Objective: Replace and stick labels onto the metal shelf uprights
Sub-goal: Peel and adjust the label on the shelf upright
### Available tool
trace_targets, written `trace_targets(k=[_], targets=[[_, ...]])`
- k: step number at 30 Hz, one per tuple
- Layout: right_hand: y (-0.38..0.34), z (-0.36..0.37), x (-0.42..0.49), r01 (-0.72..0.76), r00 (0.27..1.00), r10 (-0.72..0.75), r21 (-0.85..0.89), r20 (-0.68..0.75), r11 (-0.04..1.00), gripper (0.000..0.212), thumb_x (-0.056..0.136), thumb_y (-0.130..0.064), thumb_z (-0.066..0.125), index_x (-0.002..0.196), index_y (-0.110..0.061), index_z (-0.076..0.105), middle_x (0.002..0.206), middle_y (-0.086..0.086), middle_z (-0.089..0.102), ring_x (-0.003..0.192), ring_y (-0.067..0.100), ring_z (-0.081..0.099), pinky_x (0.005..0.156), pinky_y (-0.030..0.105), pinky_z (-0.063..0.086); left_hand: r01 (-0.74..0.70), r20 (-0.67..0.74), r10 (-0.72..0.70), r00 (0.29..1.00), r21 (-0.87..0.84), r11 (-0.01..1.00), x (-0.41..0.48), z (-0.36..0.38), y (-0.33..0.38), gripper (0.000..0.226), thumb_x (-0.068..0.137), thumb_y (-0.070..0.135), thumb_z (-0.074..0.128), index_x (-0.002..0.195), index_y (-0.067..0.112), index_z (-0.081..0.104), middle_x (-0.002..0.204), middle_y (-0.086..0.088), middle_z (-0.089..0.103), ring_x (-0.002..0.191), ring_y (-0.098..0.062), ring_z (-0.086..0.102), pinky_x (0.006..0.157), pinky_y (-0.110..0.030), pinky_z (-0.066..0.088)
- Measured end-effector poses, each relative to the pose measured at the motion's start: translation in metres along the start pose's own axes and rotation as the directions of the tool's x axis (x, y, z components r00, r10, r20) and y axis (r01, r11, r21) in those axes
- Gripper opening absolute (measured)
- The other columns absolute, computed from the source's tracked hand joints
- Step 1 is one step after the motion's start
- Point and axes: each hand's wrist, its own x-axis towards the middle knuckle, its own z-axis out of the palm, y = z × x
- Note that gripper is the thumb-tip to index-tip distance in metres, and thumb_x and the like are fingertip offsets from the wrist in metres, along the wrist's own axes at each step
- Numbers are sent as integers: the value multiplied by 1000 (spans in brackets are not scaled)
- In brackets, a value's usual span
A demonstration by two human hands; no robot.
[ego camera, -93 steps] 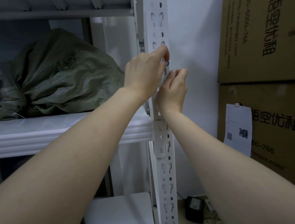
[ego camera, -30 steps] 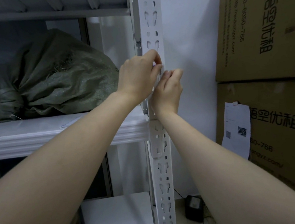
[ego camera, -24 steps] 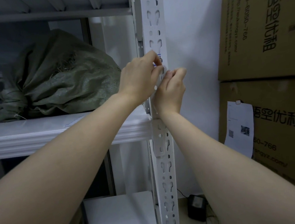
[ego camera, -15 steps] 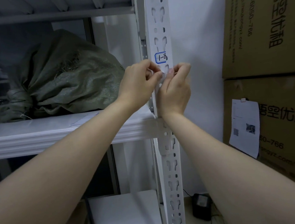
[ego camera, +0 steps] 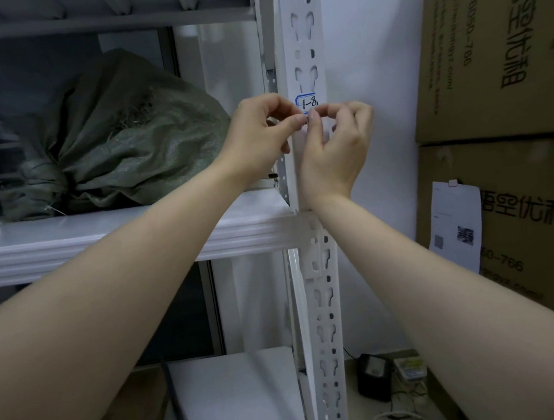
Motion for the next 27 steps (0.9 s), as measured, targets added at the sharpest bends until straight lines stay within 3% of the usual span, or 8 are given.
trace_targets(k=[7,14,20,24,27], targets=[[-24,-14,6,-161,978,143,108,154,981,14,90,-15,59,81,-13,68,84,-3,59,65,2,51,67,19,43,69,56,-69,996,10,998,-3,-12,22,16,93,15,62,99,1,65,90,-9,70,53,-4,57,42,-17,42],[-36,-23,10,-306,924,251,164,288,938,22,91,-19,54,82,-14,74,85,3,73,86,15,67,83,38,53,77,9,-77,997,44,996,-7,-14,36,14,92,19,65,93,5,68,81,0,73,51,-7,58,42,-19,42],[-47,-32,14,-414,876,306,254,374,874,22,91,-18,59,76,-13,73,62,-13,65,55,-8,55,64,16,46,101,-16,-100,995,79,992,-11,-17,47,11,91,17,66,88,7,68,77,-1,73,50,-7,62,41,-16,43],[-53,-34,17,-528,813,376,291,446,798,26,90,-14,60,65,-17,68,53,-14,59,49,-6,52,61,16,43,108,-15,-107,994,96,990,-14,-21,53,14,91,17,67,90,3,67,76,-3,74,52,-11,67,41,-18,45],[-58,-36,19,-703,683,476,322,554,634,20,89,-15,60,70,-13,67,63,-3,61,59,6,51,58,20,40,97,-17,-96,995,133,986,-16,-23,58,14,91,15,67,88,1,66,75,-5,74,53,-15,69,42,-18,47]])
